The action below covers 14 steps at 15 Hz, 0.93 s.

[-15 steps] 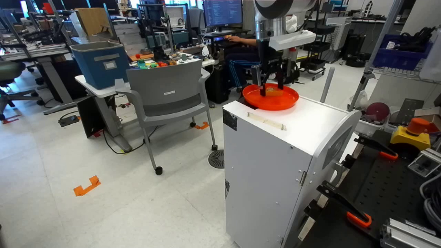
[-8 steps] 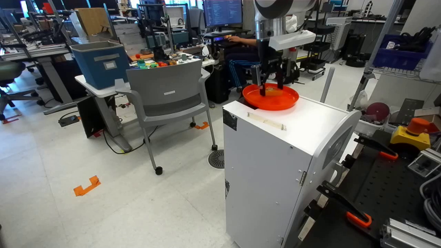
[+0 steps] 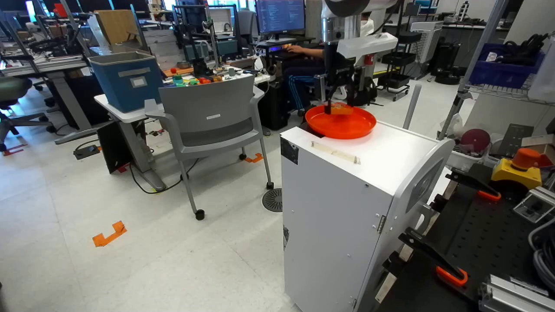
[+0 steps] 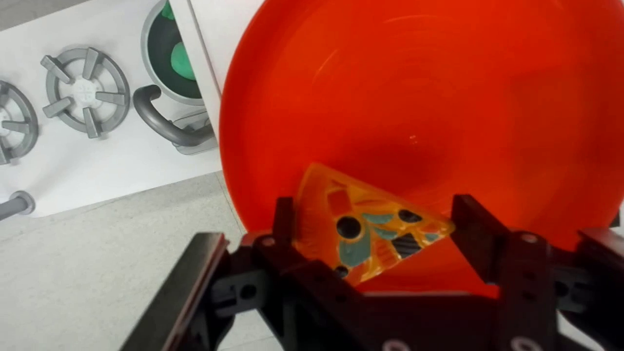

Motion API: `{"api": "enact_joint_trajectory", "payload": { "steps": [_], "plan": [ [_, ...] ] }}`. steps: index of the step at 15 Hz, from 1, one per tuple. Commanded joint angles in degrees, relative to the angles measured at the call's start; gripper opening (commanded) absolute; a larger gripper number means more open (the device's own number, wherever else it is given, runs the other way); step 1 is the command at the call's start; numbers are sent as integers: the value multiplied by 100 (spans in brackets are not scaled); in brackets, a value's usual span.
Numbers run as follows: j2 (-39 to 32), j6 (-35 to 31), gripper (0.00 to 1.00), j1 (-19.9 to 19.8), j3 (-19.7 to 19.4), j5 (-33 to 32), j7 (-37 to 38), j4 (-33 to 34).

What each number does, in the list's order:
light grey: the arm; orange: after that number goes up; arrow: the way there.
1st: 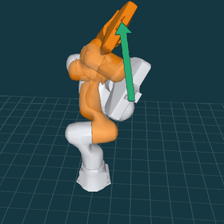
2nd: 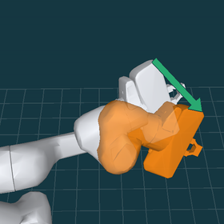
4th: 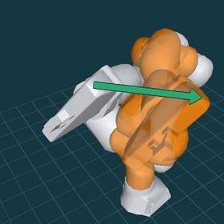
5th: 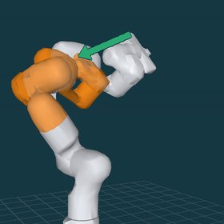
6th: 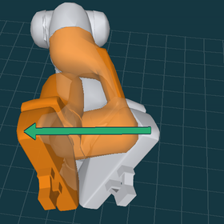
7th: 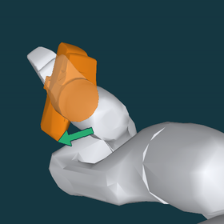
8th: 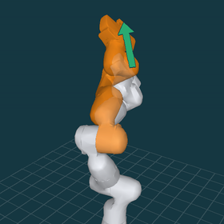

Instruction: Remove the pizza slice from the plate

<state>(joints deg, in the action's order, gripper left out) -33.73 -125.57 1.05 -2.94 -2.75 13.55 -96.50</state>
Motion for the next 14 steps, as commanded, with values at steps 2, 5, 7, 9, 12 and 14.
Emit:
{"api": "enact_joint_trajectory", "payload": {
  "steps": [2, 5, 7, 9, 12, 14],
  "plan": [
    [612, -293, 55, 183, -103, -114, 311, -656],
    [918, -268, 55, 204, -64, -15, 470, -959],
    [1119, -259, 55, 223, -62, 22, 629, -1165],
    [1296, -117, 55, 222, -48, 93, 793, -1330],
    [1609, -71, 55, 215, -4, 168, 878, -1715],
    [1787, -67, 55, 209, 22, 231, 879, -1952]
  ]
}}
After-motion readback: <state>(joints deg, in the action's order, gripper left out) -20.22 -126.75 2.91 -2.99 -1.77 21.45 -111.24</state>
